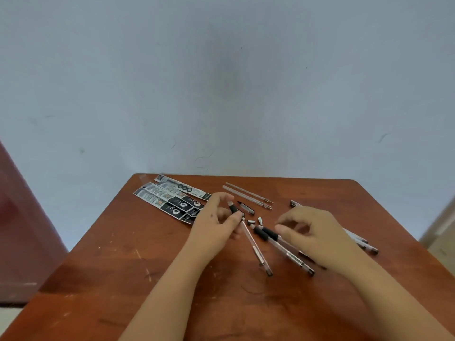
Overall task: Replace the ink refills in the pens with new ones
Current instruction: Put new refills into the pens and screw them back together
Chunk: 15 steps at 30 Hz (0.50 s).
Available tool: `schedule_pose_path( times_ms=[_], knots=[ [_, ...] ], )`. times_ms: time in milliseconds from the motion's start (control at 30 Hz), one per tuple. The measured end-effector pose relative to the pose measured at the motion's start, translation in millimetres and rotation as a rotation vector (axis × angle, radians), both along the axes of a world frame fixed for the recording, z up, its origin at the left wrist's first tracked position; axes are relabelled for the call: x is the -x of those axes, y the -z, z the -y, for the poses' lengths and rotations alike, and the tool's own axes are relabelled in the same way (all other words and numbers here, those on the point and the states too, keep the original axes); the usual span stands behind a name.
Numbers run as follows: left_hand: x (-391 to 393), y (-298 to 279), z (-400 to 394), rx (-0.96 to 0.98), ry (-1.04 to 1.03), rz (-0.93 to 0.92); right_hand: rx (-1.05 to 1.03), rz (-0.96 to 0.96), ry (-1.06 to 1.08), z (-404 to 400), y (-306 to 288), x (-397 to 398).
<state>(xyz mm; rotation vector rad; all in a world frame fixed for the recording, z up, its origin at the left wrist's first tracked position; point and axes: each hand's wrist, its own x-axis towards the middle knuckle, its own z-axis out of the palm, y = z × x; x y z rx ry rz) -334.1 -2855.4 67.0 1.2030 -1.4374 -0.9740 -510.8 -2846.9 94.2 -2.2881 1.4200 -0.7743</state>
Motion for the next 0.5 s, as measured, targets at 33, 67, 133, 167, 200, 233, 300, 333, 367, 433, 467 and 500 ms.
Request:
schedule_pose_path(
  times_ms=[33,67,133,167,200,233,300,333,367,433,467,500],
  knots=[
    [2,1,0,-0.019,0.003,-0.069,-0.036,-0.007,-0.011,0,0,-1],
    [5,1,0,-0.039,0.005,-0.123,-0.057,-0.014,-0.020,0,2,-3],
    [9,2,0,-0.075,0.010,-0.199,-0.058,-0.041,-0.035,1,10,-8],
    [11,2,1,-0.088,0.010,-0.231,-0.055,-0.049,-0.028,2,13,-11],
    [12,3,1,-0.100,0.008,-0.257,-0.060,-0.043,-0.014,2,15,-13],
    [12,3,1,-0.110,0.006,-0.270,-0.069,-0.031,0.002,3,18,-14],
    [12,5,2,-0.119,-0.007,-0.208,-0.080,-0.040,0.028,3,21,-14],
    [11,6,2,-0.108,-0.030,-0.104,-0.076,-0.065,0.040,3,22,-13],
    [9,8,4,-0.086,-0.059,0.020,-0.066,-0.093,0.052,3,21,-12],
    [3,9,6,-0.014,-0.124,0.233,-0.057,-0.160,0.082,3,19,-11],
    [0,7,5,0.020,-0.146,0.313,-0.058,-0.188,0.097,2,17,-11],
    [-3,6,6,0.045,-0.160,0.402,-0.061,-0.214,0.110,2,15,-11]
  ],
)
